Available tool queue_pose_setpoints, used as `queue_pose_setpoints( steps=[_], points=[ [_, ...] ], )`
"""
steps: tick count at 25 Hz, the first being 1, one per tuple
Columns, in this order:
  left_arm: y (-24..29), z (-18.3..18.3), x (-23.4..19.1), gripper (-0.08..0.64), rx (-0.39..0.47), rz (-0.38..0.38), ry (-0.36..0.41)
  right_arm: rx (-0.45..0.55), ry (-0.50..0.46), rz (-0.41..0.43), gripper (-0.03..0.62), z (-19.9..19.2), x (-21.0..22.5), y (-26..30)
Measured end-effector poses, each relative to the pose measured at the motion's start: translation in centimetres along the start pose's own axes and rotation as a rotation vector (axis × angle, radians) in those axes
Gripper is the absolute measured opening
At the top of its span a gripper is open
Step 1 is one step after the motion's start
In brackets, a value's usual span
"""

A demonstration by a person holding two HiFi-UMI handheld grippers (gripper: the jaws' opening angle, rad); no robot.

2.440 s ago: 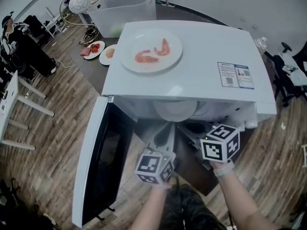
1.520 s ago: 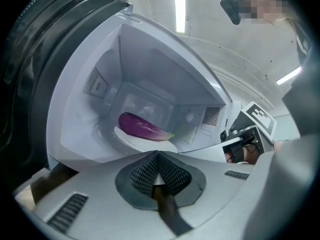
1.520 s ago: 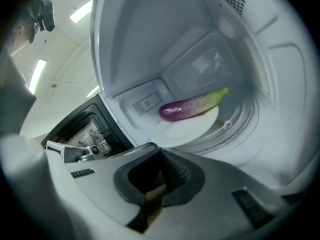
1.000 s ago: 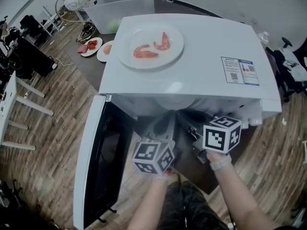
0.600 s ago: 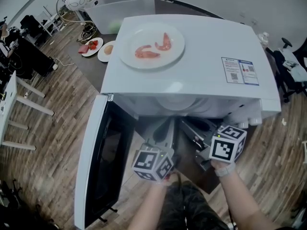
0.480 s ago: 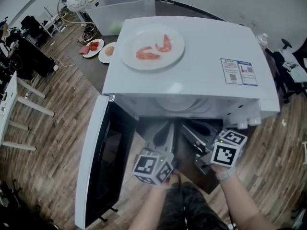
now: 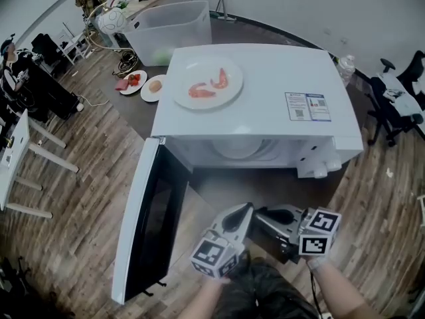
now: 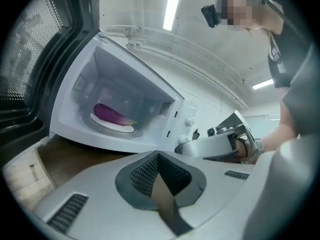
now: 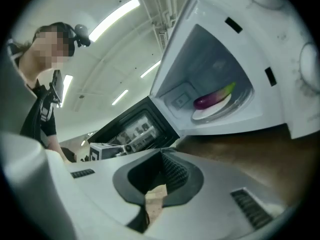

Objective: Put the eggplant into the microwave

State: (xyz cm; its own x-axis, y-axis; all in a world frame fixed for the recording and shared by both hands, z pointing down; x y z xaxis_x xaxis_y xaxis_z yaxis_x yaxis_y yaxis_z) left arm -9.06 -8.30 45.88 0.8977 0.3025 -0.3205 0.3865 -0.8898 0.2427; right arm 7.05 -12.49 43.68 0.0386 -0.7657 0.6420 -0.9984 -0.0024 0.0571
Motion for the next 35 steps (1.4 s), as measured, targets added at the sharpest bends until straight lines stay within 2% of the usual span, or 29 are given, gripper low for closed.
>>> queue_pose_setpoints(
  steps=[2, 5, 11, 20, 26, 35],
  points=[
    [-1.2, -0.5, 0.8, 0.002, -0.023, -0.005, 0.015, -0.029, -0.018, -0.022, 0.0, -0.8, -1.2, -1.1],
    [-3.0, -0.5, 1.9, 0.002, -0.03, -0.006, -0.003, -0.046, -0.056, -0.047, 0.0, -1.2, -3.2, -2.5],
    [-5.4, 1.0, 3.8, 0.002, -0.021, -0.016, -0.008, -0.023, -0.118, -0.055, 0.0, -0.2, -6.7, -3.7],
    [-7.9, 3.9, 4.7, 0.002, 0.032, 0.014, -0.017, 0.057, -0.143, -0.021, 0.0, 1.3, -9.8, -3.4],
    [-9.7, 5.6, 5.2, 0.002, 0.081, 0.006, -0.018, 0.023, -0.19, 0.022, 0.0, 1.3, -11.6, -2.0],
    [-10.3, 5.2, 4.7, 0.002, 0.073, 0.048, 0.007, 0.005, -0.225, 0.048, 0.0, 1.9, -12.3, -1.1]
  ],
)
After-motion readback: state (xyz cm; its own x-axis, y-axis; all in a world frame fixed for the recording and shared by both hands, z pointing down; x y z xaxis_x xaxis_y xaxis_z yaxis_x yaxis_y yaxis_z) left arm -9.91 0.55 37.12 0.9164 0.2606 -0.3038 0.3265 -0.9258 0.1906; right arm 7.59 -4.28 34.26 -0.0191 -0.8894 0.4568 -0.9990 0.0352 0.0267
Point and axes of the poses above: the fingertips, and each gripper's own axes: y forward along the fingers, x to its right, z out of its top, the point moved 10 cm from there along -y, backward along the fingers, and after that the axes turned 13 degrees about z, right-handed, at the moved point
